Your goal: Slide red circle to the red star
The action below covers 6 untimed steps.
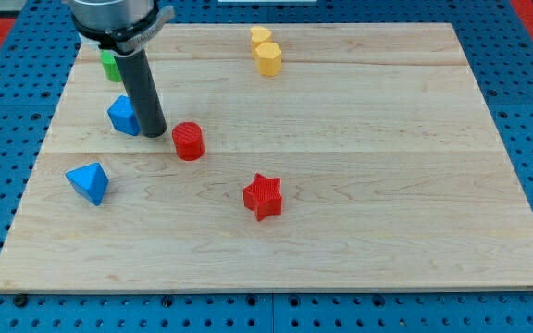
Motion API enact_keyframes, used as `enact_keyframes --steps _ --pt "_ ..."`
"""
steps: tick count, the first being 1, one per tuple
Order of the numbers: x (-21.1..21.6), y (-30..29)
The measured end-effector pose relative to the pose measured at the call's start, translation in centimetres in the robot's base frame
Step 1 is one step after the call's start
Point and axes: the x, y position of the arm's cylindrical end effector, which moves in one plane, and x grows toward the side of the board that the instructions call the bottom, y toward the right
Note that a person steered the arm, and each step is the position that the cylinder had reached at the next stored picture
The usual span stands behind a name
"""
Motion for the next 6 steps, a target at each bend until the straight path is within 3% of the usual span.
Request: enact_keyframes --steps 2,4,6 --pt "0.5 2.4" --pt "0.5 9.8" --pt "2.5 9.2"
